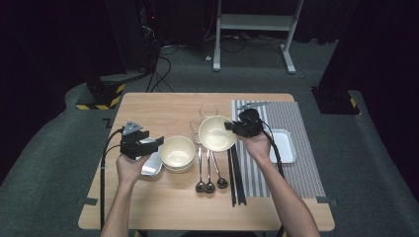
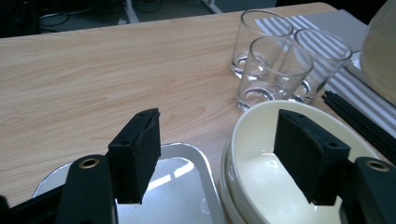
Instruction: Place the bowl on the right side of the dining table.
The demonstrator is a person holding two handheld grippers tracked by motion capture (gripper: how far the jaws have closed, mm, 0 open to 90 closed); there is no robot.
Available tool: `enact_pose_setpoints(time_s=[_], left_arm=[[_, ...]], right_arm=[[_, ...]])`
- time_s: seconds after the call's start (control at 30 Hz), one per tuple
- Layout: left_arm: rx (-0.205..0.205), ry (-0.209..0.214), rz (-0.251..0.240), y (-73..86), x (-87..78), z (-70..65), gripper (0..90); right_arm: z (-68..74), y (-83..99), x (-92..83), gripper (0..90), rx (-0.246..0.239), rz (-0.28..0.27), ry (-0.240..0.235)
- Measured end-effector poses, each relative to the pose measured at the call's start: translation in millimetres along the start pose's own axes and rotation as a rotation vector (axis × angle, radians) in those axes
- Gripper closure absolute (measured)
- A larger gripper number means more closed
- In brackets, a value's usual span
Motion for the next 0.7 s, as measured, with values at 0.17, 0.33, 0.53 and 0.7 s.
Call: enact_pose_setpoints(time_s=[0.17,0.33,0.53,0.7], left_arm=[[-0.005,-0.008,0.001,5.9,0.0,0.4,32.3],[0.0,-0.023,0.008,14.0,-2.5,4.4,33.6],[-0.012,-0.045,0.003,22.8,-6.6,7.9,33.4],[-0.033,-0.061,0.0,29.3,-8.7,10.8,32.0]], right_arm=[[-4.9,2.0,-3.8,82.1,0.01,-0.005,0.001],[-9.7,4.6,-7.7,82.0,0.016,-0.017,0.007],[-15.5,5.7,-14.4,82.1,0.019,-0.03,0.018],[-18.9,6.2,-20.3,82.1,0.023,-0.042,0.019]])
Point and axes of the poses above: each handheld gripper's, and its own axes: x roughly forward along the jaws, y roughly out of its underside, z roughly to its left, the point moved 5 cm from there along x, roughly forward along the jaws, and after that the axes turned 11 degrees about x, right-handed, at the moved point
